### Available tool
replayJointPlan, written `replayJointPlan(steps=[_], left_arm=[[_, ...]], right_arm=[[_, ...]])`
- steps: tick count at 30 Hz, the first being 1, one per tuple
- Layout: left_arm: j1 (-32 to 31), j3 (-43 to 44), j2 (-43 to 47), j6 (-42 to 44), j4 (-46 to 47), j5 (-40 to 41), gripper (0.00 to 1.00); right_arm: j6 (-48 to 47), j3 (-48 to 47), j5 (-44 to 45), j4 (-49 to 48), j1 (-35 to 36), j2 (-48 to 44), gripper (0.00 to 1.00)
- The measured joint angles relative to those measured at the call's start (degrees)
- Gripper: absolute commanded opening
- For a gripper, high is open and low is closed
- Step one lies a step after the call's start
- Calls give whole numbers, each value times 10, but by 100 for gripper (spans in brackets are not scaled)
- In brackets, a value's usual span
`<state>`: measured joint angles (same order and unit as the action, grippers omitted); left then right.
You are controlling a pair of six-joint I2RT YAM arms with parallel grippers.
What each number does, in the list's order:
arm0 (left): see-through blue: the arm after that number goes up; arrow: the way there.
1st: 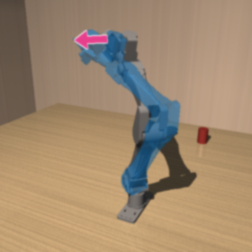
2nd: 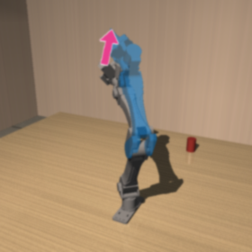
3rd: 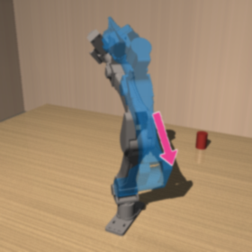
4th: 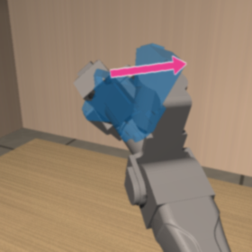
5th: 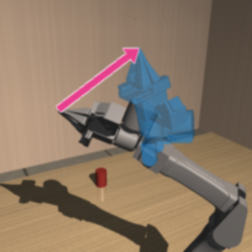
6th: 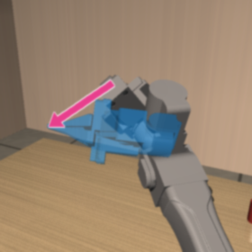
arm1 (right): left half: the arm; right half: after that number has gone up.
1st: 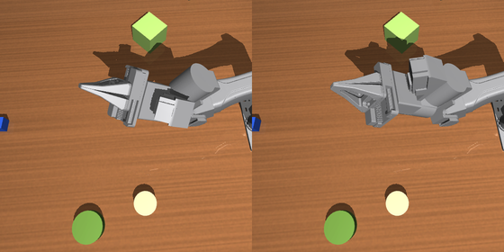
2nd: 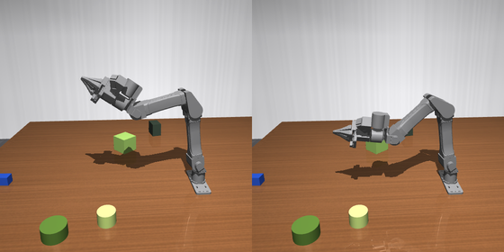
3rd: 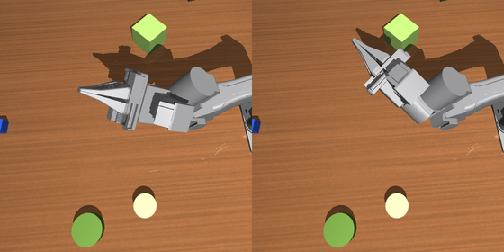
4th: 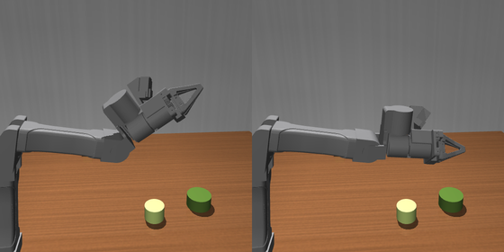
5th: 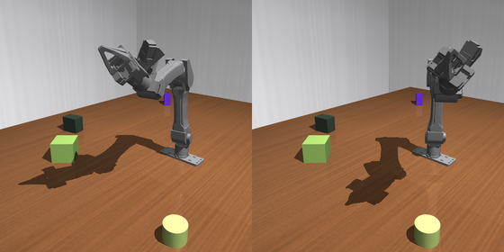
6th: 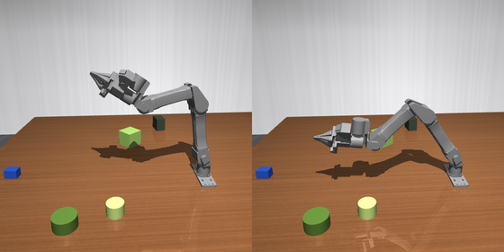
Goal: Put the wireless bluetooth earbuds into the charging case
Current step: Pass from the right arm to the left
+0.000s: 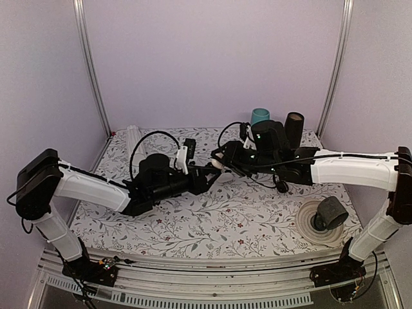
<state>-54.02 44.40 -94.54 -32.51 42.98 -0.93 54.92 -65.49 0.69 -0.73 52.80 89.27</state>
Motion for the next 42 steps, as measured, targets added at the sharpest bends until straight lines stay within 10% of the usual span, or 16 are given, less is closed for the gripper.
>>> replayJointPlan(steps=[26,42], left_arm=[[-19,16,0,57,13,45,46],[-26,22,0,35,13,74,12]], right_arm=[[35,26,-28,-39,0,0,40],[51,30,-23,-61,0,0,44]])
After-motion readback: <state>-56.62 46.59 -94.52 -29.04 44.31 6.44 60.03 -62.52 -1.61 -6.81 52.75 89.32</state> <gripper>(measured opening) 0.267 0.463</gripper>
